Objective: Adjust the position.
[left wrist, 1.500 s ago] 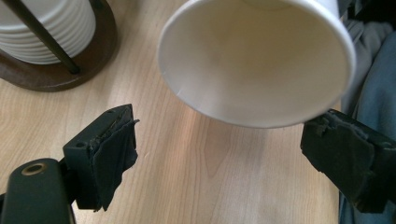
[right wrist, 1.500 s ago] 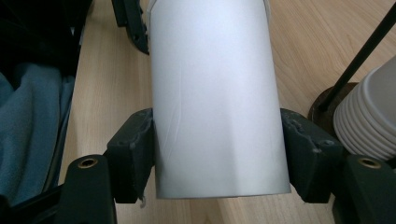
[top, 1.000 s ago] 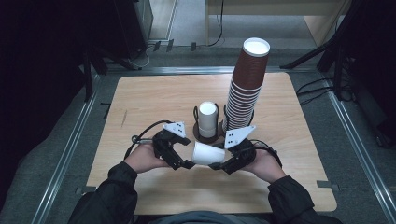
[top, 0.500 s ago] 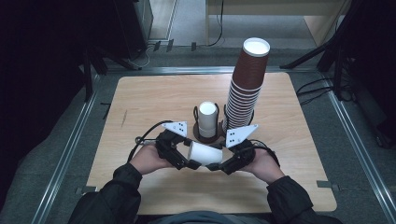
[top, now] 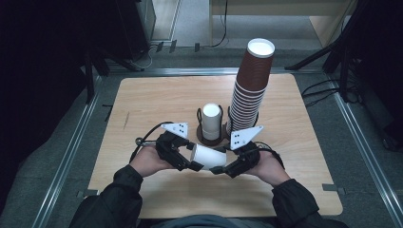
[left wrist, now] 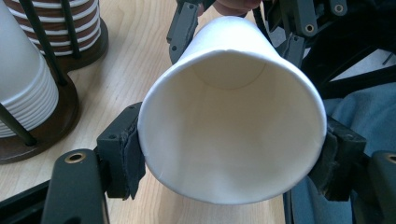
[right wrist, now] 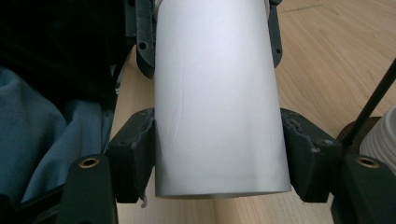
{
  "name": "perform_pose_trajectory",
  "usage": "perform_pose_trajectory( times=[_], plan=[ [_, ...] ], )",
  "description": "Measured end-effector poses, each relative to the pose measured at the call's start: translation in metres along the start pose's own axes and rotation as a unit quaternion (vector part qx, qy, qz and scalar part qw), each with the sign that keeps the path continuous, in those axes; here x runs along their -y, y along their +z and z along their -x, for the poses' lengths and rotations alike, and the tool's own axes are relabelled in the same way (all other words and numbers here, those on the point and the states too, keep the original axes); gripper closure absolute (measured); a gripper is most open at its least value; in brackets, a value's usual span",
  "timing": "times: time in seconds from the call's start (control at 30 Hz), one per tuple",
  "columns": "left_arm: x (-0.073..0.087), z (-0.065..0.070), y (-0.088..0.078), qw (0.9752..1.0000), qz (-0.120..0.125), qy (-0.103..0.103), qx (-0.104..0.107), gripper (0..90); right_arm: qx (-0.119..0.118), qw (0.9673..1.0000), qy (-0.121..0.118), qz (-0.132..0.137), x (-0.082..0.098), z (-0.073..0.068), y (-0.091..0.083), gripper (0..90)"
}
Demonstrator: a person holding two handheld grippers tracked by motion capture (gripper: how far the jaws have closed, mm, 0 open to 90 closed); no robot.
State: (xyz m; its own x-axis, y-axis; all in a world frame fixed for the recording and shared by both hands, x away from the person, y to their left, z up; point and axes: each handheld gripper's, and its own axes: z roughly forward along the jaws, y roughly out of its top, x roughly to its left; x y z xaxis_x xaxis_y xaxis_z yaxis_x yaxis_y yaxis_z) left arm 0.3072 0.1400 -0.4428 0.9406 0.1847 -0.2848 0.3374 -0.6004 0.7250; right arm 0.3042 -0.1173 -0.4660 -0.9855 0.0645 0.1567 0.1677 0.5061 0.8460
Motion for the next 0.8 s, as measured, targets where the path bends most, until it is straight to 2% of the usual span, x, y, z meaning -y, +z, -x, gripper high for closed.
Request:
perform_pose_trajectory(
  times=[0.1, 0.17, 0.2, 0.27, 0.37, 0.5, 0.6, 0.63, 0.7, 0.8],
  plan=[
    [0.001, 0.001, -0.002, 0.9999, -0.010, 0.006, -0.011, 25.0, -0.001, 0.9999, 0.008, -0.014, 0.000, -0.001, 0.002, 27.5],
    [0.002, 0.000, -0.005, 0.9998, -0.014, 0.003, -0.013, 25.0, -0.002, 0.9996, 0.018, -0.023, 0.001, 0.000, 0.003, 23.7],
    [0.002, -0.001, -0.007, 0.9996, -0.017, 0.005, -0.021, 25.0, 0.001, 0.9994, 0.021, -0.028, 0.001, 0.000, 0.003, 22.8],
    [0.003, -0.002, -0.010, 0.9995, -0.020, 0.001, -0.026, 25.0, 0.004, 0.9991, 0.025, -0.033, 0.002, 0.002, 0.003, 22.1],
    [0.003, -0.001, -0.015, 0.9987, -0.028, 0.008, -0.041, 24.9, 0.015, 0.9982, 0.031, -0.050, 0.004, 0.003, 0.004, 22.0],
    [0.004, -0.002, -0.017, 0.9975, -0.043, 0.004, -0.056, 24.9, 0.024, 0.9972, 0.029, -0.066, 0.007, 0.005, 0.006, 22.3],
    [0.002, -0.003, -0.015, 0.9956, -0.064, 0.010, -0.067, 24.9, 0.029, 0.9967, 0.026, -0.072, 0.008, 0.006, 0.007, 22.5],
    [0.002, -0.003, -0.015, 0.9956, -0.064, 0.010, -0.067, 24.9, 0.029, 0.9967, 0.026, -0.072, 0.008, 0.006, 0.007, 22.5],
    [0.001, -0.004, -0.013, 0.9945, -0.076, 0.010, -0.071, 24.9, 0.037, 0.9956, 0.022, -0.083, 0.009, 0.006, 0.009, 22.7],
    [0.000, -0.005, -0.011, 0.9918, -0.094, 0.010, -0.085, 24.9, 0.038, 0.9947, 0.028, -0.092, 0.010, 0.006, 0.010, 22.7]
  ],
)
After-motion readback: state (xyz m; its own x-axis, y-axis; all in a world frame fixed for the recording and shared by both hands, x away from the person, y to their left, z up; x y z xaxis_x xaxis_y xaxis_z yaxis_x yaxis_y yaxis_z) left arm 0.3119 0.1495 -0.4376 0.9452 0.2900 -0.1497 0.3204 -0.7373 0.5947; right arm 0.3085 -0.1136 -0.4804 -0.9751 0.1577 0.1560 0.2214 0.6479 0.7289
